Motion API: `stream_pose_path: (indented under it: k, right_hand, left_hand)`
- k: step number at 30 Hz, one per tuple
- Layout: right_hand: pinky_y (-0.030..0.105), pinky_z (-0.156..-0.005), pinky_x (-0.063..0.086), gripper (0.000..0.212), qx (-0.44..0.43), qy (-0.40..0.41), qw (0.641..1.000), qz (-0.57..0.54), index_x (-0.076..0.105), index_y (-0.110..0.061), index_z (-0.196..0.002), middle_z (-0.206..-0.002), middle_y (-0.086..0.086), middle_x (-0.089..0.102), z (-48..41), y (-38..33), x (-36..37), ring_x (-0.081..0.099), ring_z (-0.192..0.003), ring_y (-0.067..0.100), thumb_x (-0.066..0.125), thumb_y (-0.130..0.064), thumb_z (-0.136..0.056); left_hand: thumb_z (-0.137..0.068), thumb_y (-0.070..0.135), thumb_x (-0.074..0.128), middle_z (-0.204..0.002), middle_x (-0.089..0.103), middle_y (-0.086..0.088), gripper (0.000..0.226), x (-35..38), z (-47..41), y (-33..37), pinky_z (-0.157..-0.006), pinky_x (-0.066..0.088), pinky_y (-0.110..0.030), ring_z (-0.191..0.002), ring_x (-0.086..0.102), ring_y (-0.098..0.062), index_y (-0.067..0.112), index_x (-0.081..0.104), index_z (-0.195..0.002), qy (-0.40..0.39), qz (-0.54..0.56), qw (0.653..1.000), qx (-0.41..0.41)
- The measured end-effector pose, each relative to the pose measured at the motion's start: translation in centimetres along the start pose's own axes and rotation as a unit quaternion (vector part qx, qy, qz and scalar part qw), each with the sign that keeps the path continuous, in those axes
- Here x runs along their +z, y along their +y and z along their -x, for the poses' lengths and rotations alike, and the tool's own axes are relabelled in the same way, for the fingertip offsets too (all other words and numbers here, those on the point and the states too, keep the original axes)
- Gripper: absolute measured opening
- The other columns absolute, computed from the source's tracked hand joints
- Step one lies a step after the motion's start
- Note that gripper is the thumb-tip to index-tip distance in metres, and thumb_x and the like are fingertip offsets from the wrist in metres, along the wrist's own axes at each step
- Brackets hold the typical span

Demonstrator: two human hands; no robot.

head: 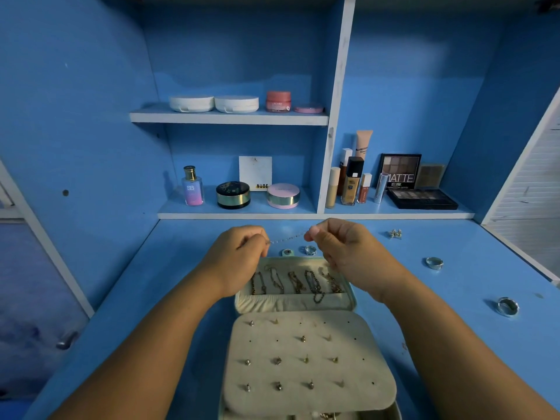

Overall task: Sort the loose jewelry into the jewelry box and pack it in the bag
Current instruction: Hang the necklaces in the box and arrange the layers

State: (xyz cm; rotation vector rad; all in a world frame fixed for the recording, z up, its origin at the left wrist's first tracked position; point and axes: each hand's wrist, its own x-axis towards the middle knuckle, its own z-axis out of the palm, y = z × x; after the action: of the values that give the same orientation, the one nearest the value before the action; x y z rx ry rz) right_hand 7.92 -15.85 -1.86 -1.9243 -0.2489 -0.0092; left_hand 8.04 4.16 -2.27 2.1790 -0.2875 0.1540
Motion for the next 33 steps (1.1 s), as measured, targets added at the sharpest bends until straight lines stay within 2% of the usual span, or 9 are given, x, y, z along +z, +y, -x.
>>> stream_pose_path:
  k: [2, 5, 8, 13, 17, 20, 26, 29, 33]
  right_hand:
    - [0.012, -0.045, 0.035, 0.019, -0.016, 0.028, 0.994, 0.100, 0.064, -0.019, -0.084, -0.058, -0.010, 0.048, -0.2, 0.6, 0.3, 0.039, -0.044, 0.001, 0.056, -0.033, -0.094]
    - [0.008, -0.049, 0.036, 0.013, -0.029, 0.051, 0.980, 0.189, 0.067, -0.027, -0.085, -0.067, -0.014, 0.059, -0.4, 1.4, 0.9, 0.051, -0.057, -0.002, 0.058, -0.032, -0.093]
    - [0.004, -0.051, 0.039, 0.012, -0.026, 0.060, 0.974, 0.216, 0.072, -0.026, -0.093, -0.069, -0.020, 0.059, -0.5, 1.9, 1.3, 0.054, -0.063, -0.005, 0.059, -0.026, -0.092]
    - [-0.002, -0.056, 0.039, 0.014, -0.037, 0.060, 0.965, 0.252, 0.073, -0.022, -0.100, -0.077, -0.012, 0.062, -0.7, 2.2, 1.5, 0.053, -0.068, -0.005, 0.061, -0.023, -0.091]
    - [0.002, -0.060, 0.038, 0.013, -0.052, 0.048, 0.955, 0.287, 0.072, -0.019, -0.099, -0.085, -0.005, 0.067, -0.9, 2.1, 1.7, 0.054, -0.072, 0.002, 0.063, -0.020, -0.088]
    - [0.014, -0.070, 0.046, 0.012, -0.071, 0.037, 0.948, 0.310, 0.071, -0.018, -0.097, -0.090, -0.002, 0.070, -1.1, 2.2, 1.8, 0.057, -0.078, 0.007, 0.064, -0.019, -0.087]
    - [0.024, -0.071, 0.050, 0.014, -0.099, 0.017, 0.935, 0.340, 0.067, -0.018, -0.100, -0.090, -0.001, 0.067, -1.1, 2.0, 1.9, 0.057, -0.077, 0.012, 0.064, -0.018, -0.086]
    - [0.023, -0.072, 0.051, 0.011, -0.094, 0.004, 0.935, 0.342, 0.068, -0.020, -0.097, -0.090, -0.001, 0.068, -1.0, 1.9, 1.8, 0.060, -0.082, 0.013, 0.064, -0.020, -0.087]
    - [0.010, -0.068, 0.041, 0.013, -0.071, -0.032, 0.933, 0.350, 0.070, -0.021, -0.100, -0.094, -0.003, 0.069, -0.9, 1.4, 1.2, 0.056, -0.079, 0.007, 0.063, -0.021, -0.089]
  left_hand:
    - [-0.083, 0.027, 0.040, -0.062, 0.041, -0.007, 0.030, 0.1, -0.1, -0.3, -0.059, 0.031, -0.030, -0.057, 0.035, -0.013, 0.008, 0.045, -0.061, -0.003, -0.026, 0.999, -0.023]
    - [-0.093, 0.019, 0.047, -0.061, 0.042, -0.005, 0.031, 0.3, -0.2, -1.2, -0.057, 0.033, -0.029, -0.057, 0.037, -0.014, -0.004, 0.050, -0.072, 0.014, -0.074, 0.996, -0.041]
    - [-0.096, 0.028, 0.053, -0.057, 0.048, 0.000, 0.034, 0.5, -0.1, -1.6, -0.056, 0.038, -0.028, -0.054, 0.042, -0.012, 0.003, 0.059, -0.073, 0.030, -0.112, 0.993, -0.010]
    - [-0.094, 0.036, 0.056, -0.063, 0.059, 0.004, 0.030, 0.4, -0.1, -1.8, -0.068, 0.050, -0.035, -0.065, 0.057, -0.018, 0.019, 0.062, -0.071, 0.022, -0.157, 0.987, 0.004]
    - [-0.094, 0.040, 0.055, -0.068, 0.061, 0.005, 0.033, 0.5, 0.0, -1.8, -0.077, 0.051, -0.039, -0.075, 0.060, -0.019, 0.018, 0.060, -0.071, 0.038, -0.199, 0.979, -0.003]
    - [-0.095, 0.041, 0.054, -0.067, 0.057, 0.009, 0.031, 0.8, 0.2, -1.5, -0.080, 0.047, -0.037, -0.077, 0.058, -0.017, 0.020, 0.062, -0.074, 0.036, -0.228, 0.973, -0.003]
    - [-0.095, 0.042, 0.053, -0.065, 0.056, 0.005, 0.034, 1.1, 0.4, -1.2, -0.070, 0.035, -0.032, -0.073, 0.055, -0.017, 0.017, 0.062, -0.075, 0.026, -0.281, 0.959, 0.003]
    - [-0.095, 0.041, 0.053, -0.069, 0.060, 0.005, 0.033, 1.1, 0.5, -1.1, -0.073, 0.039, -0.033, -0.074, 0.057, -0.016, 0.019, 0.062, -0.073, 0.014, -0.281, 0.959, 0.005]
    - [-0.092, 0.037, 0.056, -0.067, 0.063, 0.003, 0.032, 0.7, 0.5, -1.0, -0.070, 0.044, -0.031, -0.071, 0.059, -0.015, 0.016, 0.064, -0.071, -0.017, -0.255, 0.967, 0.014]
